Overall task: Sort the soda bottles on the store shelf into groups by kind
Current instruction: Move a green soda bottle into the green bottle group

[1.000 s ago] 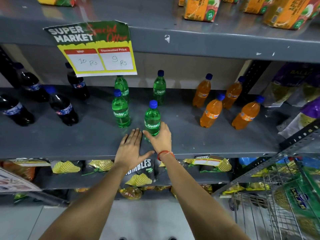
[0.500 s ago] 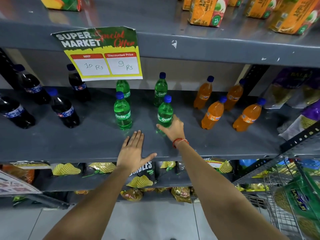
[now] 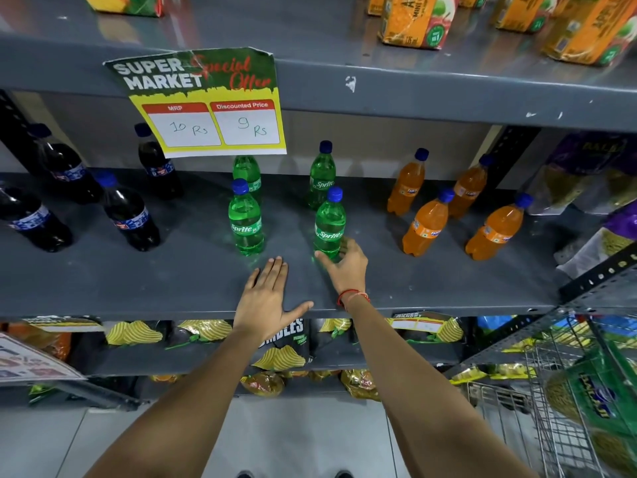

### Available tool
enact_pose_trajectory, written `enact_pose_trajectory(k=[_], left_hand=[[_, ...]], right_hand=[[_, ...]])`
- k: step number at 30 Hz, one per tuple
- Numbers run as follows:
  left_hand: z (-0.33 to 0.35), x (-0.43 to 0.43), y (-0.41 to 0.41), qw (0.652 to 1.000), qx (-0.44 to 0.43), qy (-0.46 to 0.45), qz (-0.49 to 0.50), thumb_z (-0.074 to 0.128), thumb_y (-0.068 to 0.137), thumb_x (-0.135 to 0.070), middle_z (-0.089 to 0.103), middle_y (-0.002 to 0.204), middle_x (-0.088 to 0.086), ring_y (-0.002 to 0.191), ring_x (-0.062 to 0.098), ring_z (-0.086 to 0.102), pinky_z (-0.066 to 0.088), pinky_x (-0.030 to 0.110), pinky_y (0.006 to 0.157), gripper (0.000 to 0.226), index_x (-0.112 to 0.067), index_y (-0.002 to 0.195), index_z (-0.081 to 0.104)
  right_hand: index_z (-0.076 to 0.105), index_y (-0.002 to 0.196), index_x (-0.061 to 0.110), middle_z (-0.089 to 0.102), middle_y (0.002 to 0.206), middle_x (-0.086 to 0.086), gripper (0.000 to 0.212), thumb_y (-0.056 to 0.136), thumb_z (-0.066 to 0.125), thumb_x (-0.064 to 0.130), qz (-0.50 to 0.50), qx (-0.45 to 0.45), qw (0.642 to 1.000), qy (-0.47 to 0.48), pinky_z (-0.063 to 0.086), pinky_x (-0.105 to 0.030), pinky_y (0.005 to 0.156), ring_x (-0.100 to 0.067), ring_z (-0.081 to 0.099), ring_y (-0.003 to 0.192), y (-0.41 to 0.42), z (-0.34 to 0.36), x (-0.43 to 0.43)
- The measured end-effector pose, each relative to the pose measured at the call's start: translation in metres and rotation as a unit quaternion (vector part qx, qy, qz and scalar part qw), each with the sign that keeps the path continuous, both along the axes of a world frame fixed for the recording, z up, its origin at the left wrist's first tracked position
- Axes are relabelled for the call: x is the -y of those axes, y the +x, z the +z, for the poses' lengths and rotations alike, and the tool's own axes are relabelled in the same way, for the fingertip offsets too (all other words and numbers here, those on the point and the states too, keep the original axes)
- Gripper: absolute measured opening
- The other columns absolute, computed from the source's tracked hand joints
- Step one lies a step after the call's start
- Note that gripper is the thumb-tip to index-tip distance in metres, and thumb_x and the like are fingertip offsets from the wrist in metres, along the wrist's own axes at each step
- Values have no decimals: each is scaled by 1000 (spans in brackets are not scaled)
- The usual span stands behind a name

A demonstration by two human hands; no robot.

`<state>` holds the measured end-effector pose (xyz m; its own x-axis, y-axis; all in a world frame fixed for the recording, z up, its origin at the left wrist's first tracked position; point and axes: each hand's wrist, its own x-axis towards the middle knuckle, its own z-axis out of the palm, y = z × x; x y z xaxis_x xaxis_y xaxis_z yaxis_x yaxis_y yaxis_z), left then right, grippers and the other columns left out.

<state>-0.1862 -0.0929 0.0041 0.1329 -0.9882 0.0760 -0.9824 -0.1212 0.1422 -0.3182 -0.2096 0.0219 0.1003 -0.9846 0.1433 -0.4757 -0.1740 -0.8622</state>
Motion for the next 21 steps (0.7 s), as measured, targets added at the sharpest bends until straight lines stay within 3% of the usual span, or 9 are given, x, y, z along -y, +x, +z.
enact_pose_trajectory(k=[3,8,13,21], left_hand=[[0,0,0,1000,-1,1,-1,5,78,-81,32,149,16,139,26,25,20,45,112,106,1,140,33],[-2,-1,0,1000,-1,-1,1,6,78,-81,31,149,16,138,27,25,19,44,111,106,1,141,32],[-2,0,0,1000,-1,-4,-4,7,79,-80,31,149,16,139,27,25,18,44,111,105,1,141,32],[-2,0,0,1000,-3,-23,-9,-2,73,-83,21,154,13,142,23,14,9,40,113,111,-2,144,24]], right_hand=[[57,101,6,66,99,-16,50,65,83,28,-7,3,1000,-2,52,-47,85,-30,62,93,0,0,-1],[52,116,6,61,112,-16,68,63,83,35,2,17,1000,10,50,-44,92,-30,59,104,0,-2,-1],[59,102,7,69,99,-15,45,68,80,28,22,-9,1000,2,52,-44,84,-29,63,93,-1,1,4],[59,102,5,69,100,-16,45,69,80,28,44,-26,999,-4,52,-42,85,-30,63,94,-4,1,9]])
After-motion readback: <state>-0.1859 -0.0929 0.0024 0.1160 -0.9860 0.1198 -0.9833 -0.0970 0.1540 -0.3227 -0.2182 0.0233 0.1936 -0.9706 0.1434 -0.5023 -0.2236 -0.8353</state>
